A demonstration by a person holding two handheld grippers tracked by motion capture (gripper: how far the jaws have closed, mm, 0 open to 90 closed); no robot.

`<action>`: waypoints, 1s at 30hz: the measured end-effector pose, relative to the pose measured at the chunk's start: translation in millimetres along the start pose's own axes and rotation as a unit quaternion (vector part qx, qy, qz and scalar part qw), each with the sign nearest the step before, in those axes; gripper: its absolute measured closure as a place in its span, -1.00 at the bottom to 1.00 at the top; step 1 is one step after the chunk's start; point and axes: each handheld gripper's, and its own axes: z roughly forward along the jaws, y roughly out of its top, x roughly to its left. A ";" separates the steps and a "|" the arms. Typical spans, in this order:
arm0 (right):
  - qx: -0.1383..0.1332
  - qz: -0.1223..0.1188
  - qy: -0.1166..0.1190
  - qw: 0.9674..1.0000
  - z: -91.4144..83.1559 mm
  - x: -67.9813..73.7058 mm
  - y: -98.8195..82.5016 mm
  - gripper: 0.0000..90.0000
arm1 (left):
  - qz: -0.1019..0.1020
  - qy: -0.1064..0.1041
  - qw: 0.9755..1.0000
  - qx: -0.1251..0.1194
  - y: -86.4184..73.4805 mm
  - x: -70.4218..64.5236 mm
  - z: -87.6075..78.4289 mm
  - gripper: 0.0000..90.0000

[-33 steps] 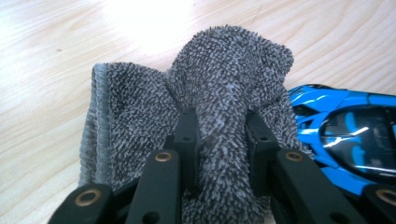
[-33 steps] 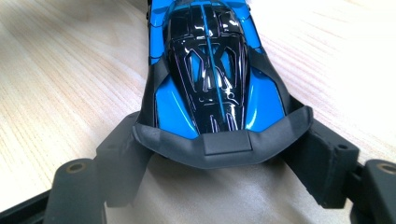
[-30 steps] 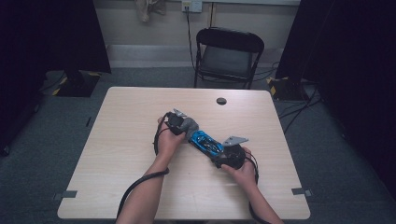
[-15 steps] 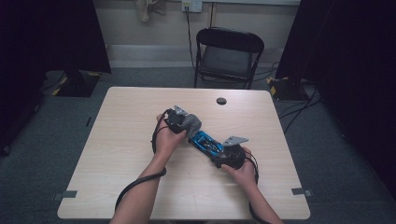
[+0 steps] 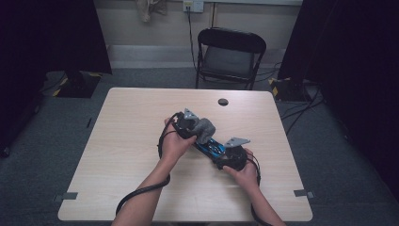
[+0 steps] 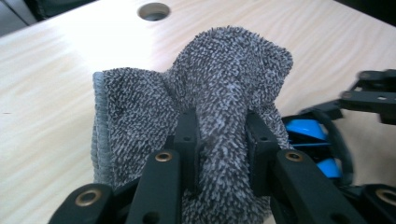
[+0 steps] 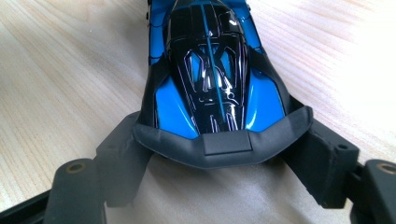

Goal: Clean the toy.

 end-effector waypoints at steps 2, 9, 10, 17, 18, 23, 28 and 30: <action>0.000 0.000 0.000 1.000 0.0 0.0 0.0 -0.42 | 0.003 -0.007 1.000 0.002 -0.9 -4.9 0.9 0.59; 0.000 0.000 0.000 1.000 -0.1 0.0 0.0 -0.42 | 0.021 -0.033 0.999 -0.003 -1.2 -24.6 5.4 0.59; 0.000 0.000 0.000 1.000 -0.1 0.0 0.0 -0.42 | 0.025 -0.034 0.999 0.000 -0.9 -27.6 6.6 0.59; 0.000 0.000 0.000 1.000 -0.1 0.0 0.0 -0.42 | 0.030 -0.055 0.998 0.009 -4.0 -42.1 16.9 0.59; 0.000 0.000 0.000 1.000 -0.1 0.1 0.0 -0.42 | 0.032 -0.055 0.998 0.013 -4.8 -44.2 18.3 0.59; 0.000 0.000 0.000 1.000 -0.1 0.0 0.0 -0.42 | 0.032 -0.068 0.997 0.017 -8.1 -52.5 24.0 0.59; 0.000 0.000 0.000 1.000 0.0 0.0 0.0 -0.42 | 0.040 -0.075 0.996 0.026 -13.6 -57.6 31.2 0.58; 0.000 -0.001 -0.001 1.000 -0.1 0.1 0.0 -0.42 | 0.035 -0.074 0.996 0.024 -16.0 -58.4 32.4 0.59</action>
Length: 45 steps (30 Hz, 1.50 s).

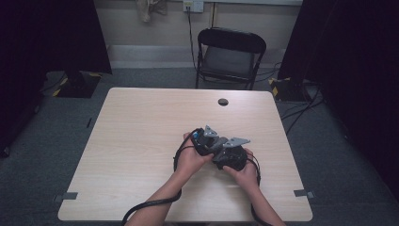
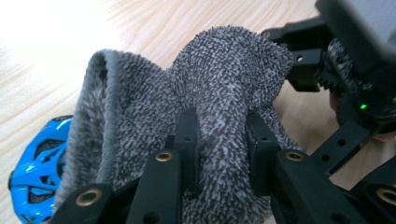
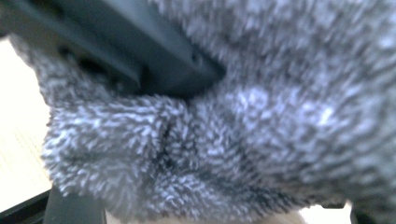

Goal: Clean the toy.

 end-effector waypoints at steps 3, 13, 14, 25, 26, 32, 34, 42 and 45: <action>0.000 0.000 0.000 1.000 0.0 0.0 0.0 -0.42 | 0.004 0.003 1.000 0.001 -0.6 -0.8 0.5 0.59; 0.001 0.001 0.000 1.000 -0.2 0.1 0.0 -0.42 | 0.015 0.010 1.000 0.002 -0.8 -2.3 1.1 0.59; 0.001 0.001 0.000 1.000 -0.2 0.2 0.0 -0.42 | 0.014 0.010 1.000 0.002 -0.6 -1.6 0.8 0.59; 0.000 0.000 -0.001 1.000 -0.1 0.1 -0.1 -0.42 | 0.011 0.023 1.000 0.007 3.4 6.7 -0.6 0.59; 0.000 0.000 -0.001 1.000 -0.1 0.1 -0.1 -0.42 | 0.011 0.024 1.000 0.010 4.0 8.5 -1.4 0.59; 0.000 0.000 0.000 1.000 -0.1 0.2 0.0 -0.42 | 0.002 0.033 0.999 0.008 5.3 17.1 -3.0 0.59; 0.000 0.000 0.000 1.000 -0.1 0.1 0.0 -0.42 | -0.003 0.037 0.999 0.007 5.1 20.5 -3.9 0.59; 0.000 0.001 0.000 1.000 -0.1 0.2 0.0 -0.42 | -0.012 0.053 0.998 0.010 4.2 33.1 -7.0 0.59; 0.001 0.000 0.000 1.000 -0.2 0.2 0.0 -0.42 | -0.017 0.055 0.998 0.010 4.0 36.3 -7.2 0.59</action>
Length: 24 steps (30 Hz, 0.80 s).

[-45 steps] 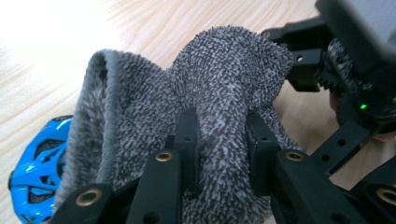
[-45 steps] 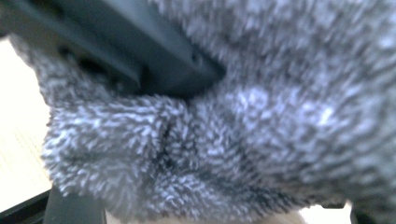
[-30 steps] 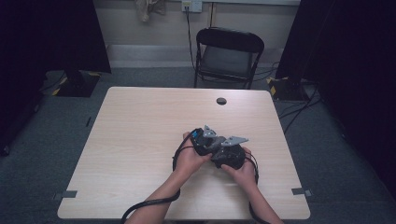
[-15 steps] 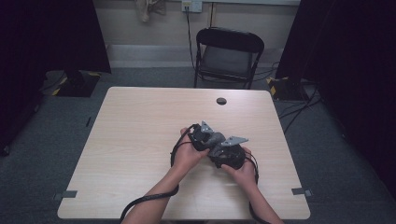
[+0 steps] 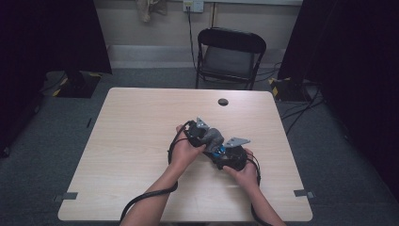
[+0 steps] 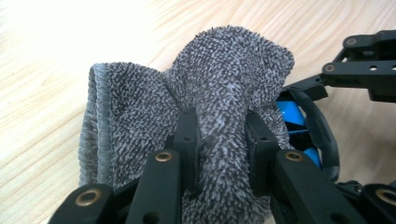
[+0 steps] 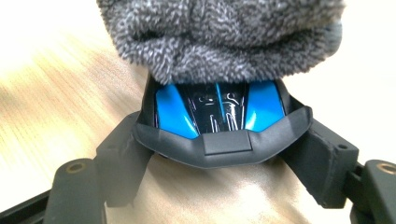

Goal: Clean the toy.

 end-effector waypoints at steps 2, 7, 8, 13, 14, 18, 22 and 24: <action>0.000 0.000 0.000 1.000 0.0 0.0 0.0 -0.42 | -0.007 0.004 1.000 -0.003 -0.2 2.1 0.4 0.59; 0.000 0.000 0.000 1.000 0.0 0.0 0.0 -0.42 | -0.002 0.015 1.000 0.002 0.5 7.2 0.3 0.59; 0.000 0.000 0.000 1.000 0.0 0.0 0.0 -0.42 | -0.001 0.020 1.000 0.004 0.8 8.0 0.3 0.59; 0.000 0.000 0.000 1.000 0.0 0.0 0.0 -0.42 | -0.004 0.024 1.000 0.009 1.6 13.8 0.6 0.59; 0.000 -0.001 0.000 1.000 0.1 -0.1 0.0 -0.42 | -0.006 0.023 1.000 0.010 1.4 15.3 0.6 0.59; 0.000 0.000 -0.001 1.000 0.1 0.0 0.0 -0.42 | -0.022 0.024 0.999 0.007 0.0 21.0 1.5 0.59; 0.000 0.000 0.000 1.000 0.0 0.1 0.0 -0.42 | -0.026 0.034 0.999 0.012 -0.9 26.5 2.4 0.59; 0.000 0.000 0.000 1.000 0.0 0.1 0.0 -0.42 | -0.028 0.036 0.999 0.010 -1.7 28.3 3.6 0.59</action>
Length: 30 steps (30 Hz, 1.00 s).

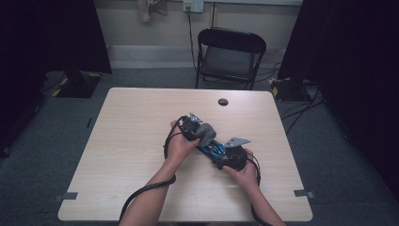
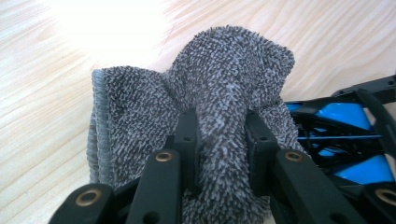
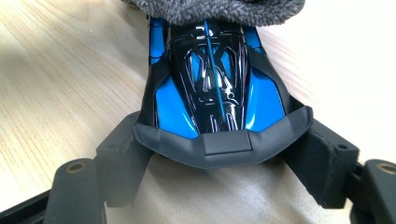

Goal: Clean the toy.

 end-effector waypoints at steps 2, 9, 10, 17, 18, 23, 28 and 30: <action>0.000 0.000 0.000 1.000 0.0 0.1 0.0 -0.42 | 0.002 0.004 1.000 0.005 -0.1 2.0 0.0 0.59; 0.000 0.000 0.000 1.000 -0.1 0.2 -0.1 -0.42 | -0.006 0.009 1.000 0.002 -1.1 6.4 2.5 0.59; 0.000 0.000 0.000 1.000 -0.1 0.2 -0.1 -0.42 | -0.002 0.012 1.000 0.005 -1.1 7.9 2.3 0.59; 0.000 0.000 0.000 1.000 -0.1 0.2 -0.1 -0.42 | -0.012 0.016 1.000 0.000 -3.0 12.0 4.9 0.59; 0.000 0.000 0.000 1.000 -0.1 0.2 -0.1 -0.42 | -0.012 0.016 1.000 0.001 -3.1 12.4 4.9 0.59; 0.000 0.000 0.000 1.000 -0.1 0.2 -0.1 -0.42 | -0.009 0.024 1.000 0.002 -3.6 14.5 5.9 0.59; 0.000 0.000 0.000 1.000 -0.1 0.2 -0.1 -0.42 | -0.013 0.025 1.000 0.003 -3.9 15.3 6.3 0.59; 0.000 0.000 0.000 1.000 -0.1 0.1 -0.1 -0.42 | -0.012 0.029 1.000 0.005 -3.6 15.0 6.6 0.59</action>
